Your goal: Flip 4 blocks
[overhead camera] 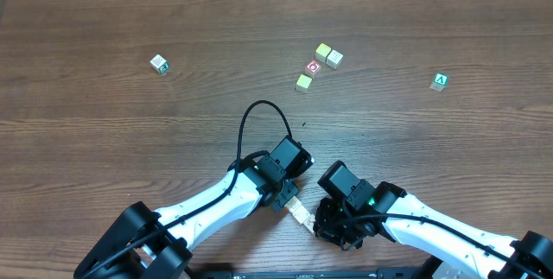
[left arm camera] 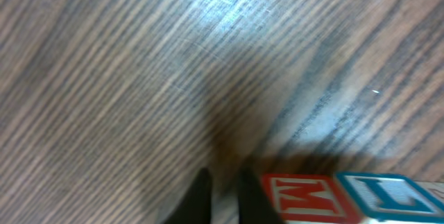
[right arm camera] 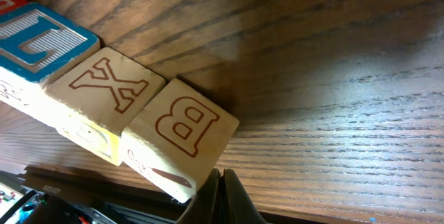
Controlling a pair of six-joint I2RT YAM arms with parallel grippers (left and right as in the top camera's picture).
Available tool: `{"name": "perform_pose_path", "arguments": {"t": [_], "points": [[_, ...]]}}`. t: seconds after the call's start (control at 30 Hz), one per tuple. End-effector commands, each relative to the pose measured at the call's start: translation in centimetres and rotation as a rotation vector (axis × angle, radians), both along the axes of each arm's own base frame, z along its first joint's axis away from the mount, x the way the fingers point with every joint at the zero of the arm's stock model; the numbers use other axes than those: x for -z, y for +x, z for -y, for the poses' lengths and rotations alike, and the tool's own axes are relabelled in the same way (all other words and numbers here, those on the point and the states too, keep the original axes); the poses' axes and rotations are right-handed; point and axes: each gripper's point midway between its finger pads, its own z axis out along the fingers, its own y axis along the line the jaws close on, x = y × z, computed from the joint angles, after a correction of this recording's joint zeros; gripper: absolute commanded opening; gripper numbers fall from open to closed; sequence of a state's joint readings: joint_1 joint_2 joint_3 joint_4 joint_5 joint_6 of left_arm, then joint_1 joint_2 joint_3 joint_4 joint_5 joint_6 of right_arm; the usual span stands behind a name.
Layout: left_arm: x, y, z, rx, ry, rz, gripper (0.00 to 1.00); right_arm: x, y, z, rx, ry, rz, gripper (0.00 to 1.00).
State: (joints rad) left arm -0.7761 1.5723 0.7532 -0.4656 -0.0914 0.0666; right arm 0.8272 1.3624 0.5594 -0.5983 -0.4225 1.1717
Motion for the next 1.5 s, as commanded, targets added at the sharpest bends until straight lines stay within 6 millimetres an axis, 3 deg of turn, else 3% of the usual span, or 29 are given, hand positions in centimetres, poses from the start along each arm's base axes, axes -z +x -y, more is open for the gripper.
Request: {"name": "perform_pose_path", "arguments": {"t": [0.0, 0.27, 0.3, 0.37, 0.97, 1.47], "points": [[0.3, -0.4, 0.5, 0.042, -0.015, -0.021, 0.16, 0.1, 0.1, -0.2, 0.003, 0.008, 0.007, 0.04], [0.2, -0.1, 0.5, 0.049, -0.012, -0.003, 0.20, 0.1, 0.1, -0.3, 0.003, 0.009, 0.007, 0.04], [0.2, -0.1, 0.5, 0.049, -0.012, -0.003, 0.18, 0.1, 0.2, -0.3, 0.003, 0.010, 0.008, 0.04], [0.2, 0.0, 0.5, 0.048, -0.009, -0.001, 0.04, 0.0, 0.2, -0.4, 0.003, 0.013, 0.010, 0.04], [0.1, 2.4, -2.4, -0.067, 0.045, 0.053, 0.04, -0.1, 0.4, -0.7, 0.001, 0.030, 0.018, 0.04], [0.2, 1.8, -1.5, -0.032, -0.008, 0.009, 0.04, -0.3, -0.4, -1.9, -0.019, 0.047, 0.028, 0.04]]}}
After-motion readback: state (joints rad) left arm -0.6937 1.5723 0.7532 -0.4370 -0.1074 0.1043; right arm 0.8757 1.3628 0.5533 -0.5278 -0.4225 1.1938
